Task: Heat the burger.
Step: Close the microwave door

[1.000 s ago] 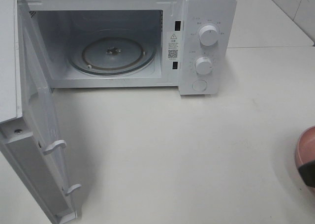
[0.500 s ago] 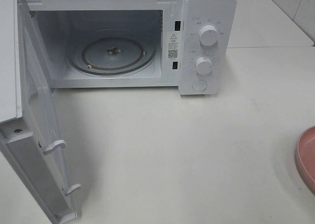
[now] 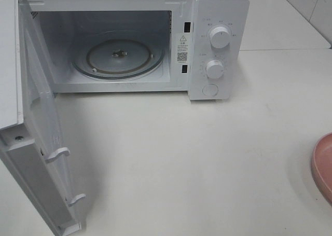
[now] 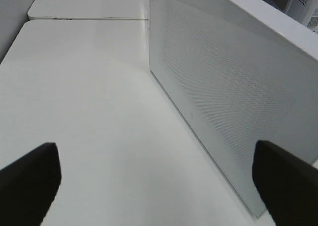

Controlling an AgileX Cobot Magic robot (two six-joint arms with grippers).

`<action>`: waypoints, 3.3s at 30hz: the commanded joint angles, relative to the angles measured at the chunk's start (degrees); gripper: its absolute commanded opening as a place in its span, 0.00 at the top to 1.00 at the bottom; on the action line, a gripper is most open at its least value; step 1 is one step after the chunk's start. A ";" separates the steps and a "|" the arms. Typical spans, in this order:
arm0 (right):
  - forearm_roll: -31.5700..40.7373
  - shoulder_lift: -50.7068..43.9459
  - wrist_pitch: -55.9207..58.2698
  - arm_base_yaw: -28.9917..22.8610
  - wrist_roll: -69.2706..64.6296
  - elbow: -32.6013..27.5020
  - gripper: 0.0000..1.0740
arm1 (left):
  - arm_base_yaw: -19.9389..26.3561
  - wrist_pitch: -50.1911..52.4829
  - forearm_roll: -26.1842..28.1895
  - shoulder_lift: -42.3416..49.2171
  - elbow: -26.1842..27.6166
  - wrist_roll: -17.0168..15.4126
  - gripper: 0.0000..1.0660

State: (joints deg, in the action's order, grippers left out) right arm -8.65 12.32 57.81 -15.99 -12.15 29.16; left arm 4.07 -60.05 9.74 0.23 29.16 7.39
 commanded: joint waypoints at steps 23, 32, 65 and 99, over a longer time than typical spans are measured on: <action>0.34 -14.04 0.00 10.08 0.63 -0.11 0.29 | -0.11 0.52 0.29 1.26 -0.23 0.06 0.04; 0.34 -14.04 0.00 10.08 0.57 -0.11 0.29 | -0.11 0.52 0.29 1.26 -0.23 0.00 0.04; 0.34 -14.04 0.00 10.08 0.57 -0.11 0.29 | -0.11 1.03 0.40 1.20 0.06 -0.40 0.05; 0.29 -14.04 0.00 10.08 0.52 -0.11 0.29 | -0.11 39.59 -7.91 -27.73 -7.28 -2.18 1.00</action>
State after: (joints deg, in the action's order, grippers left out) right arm -8.59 -0.29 57.87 -6.36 -11.97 29.16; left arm 4.07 -26.01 1.78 -26.76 25.10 5.67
